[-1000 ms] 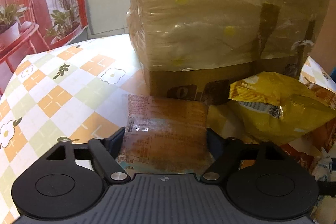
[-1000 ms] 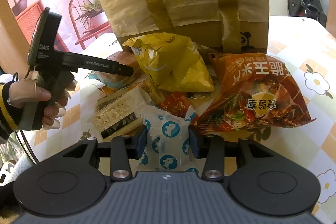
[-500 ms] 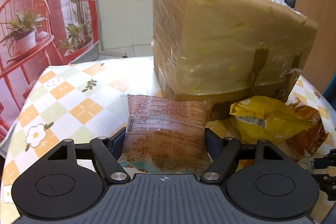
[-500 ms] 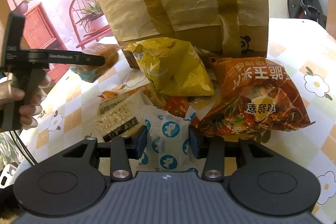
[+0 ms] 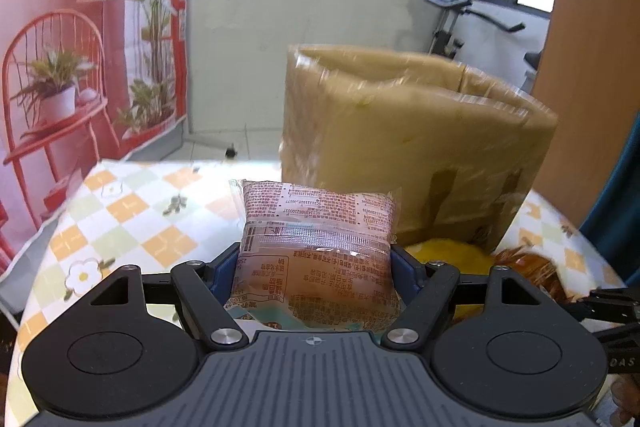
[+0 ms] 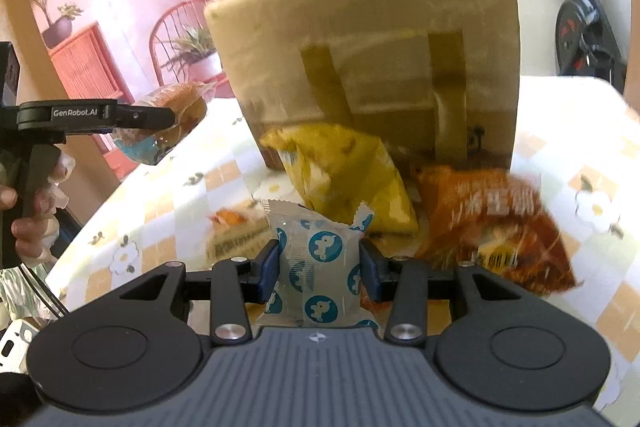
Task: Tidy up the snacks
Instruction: 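Lift both held snacks and carry them over the cardboard box, then open both tools to drop the snacks into the box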
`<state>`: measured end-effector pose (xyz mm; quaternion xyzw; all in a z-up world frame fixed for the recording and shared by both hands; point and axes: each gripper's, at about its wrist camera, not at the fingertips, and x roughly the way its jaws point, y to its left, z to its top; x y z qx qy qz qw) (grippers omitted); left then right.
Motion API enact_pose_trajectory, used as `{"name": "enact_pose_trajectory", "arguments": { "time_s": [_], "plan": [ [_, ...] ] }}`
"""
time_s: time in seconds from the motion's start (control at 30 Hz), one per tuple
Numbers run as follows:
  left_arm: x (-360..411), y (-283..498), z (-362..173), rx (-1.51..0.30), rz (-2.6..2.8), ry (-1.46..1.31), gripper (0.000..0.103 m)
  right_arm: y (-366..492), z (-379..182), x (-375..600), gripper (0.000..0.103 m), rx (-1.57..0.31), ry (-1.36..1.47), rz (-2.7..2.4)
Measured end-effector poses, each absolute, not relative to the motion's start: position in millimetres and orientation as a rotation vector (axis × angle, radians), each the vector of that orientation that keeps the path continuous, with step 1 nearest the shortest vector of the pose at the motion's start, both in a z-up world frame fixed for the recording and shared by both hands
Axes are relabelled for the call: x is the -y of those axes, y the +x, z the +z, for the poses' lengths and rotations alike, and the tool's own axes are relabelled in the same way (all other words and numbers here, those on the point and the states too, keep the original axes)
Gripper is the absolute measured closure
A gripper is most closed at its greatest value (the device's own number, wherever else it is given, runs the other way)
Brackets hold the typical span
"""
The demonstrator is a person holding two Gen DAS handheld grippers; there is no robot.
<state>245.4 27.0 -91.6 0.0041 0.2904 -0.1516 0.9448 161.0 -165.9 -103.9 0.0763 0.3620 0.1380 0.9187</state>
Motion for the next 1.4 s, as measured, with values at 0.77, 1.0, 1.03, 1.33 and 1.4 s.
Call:
{"name": "enact_pose_trajectory", "arguments": {
  "time_s": [0.77, 1.0, 1.03, 1.33, 1.4],
  "plan": [
    [47.2, 292.2, -13.2, -0.384, -0.356, -0.010, 0.025, 227.9, 18.3, 194.1, 0.059, -0.364, 0.041, 0.227],
    [61.8, 340.7, -16.6, -0.417, -0.330, 0.009, 0.025, 272.2, 19.4, 202.3, 0.059, -0.357, 0.032, 0.219],
    [63.8, 348.1, -17.4, -0.424, -0.327, 0.012, 0.025, 279.5, 18.8, 203.8, 0.059, -0.359, 0.035, 0.216],
    [70.4, 391.2, -25.9, -0.488, -0.316, 0.037, 0.025, 331.5, 1.2, 216.4, 0.059, -0.392, 0.056, 0.186],
    [72.7, 396.4, -29.2, -0.499, -0.311, 0.059, 0.025, 337.8, -5.4, 219.1, 0.059, -0.408, 0.061, 0.178]
  ]
}}
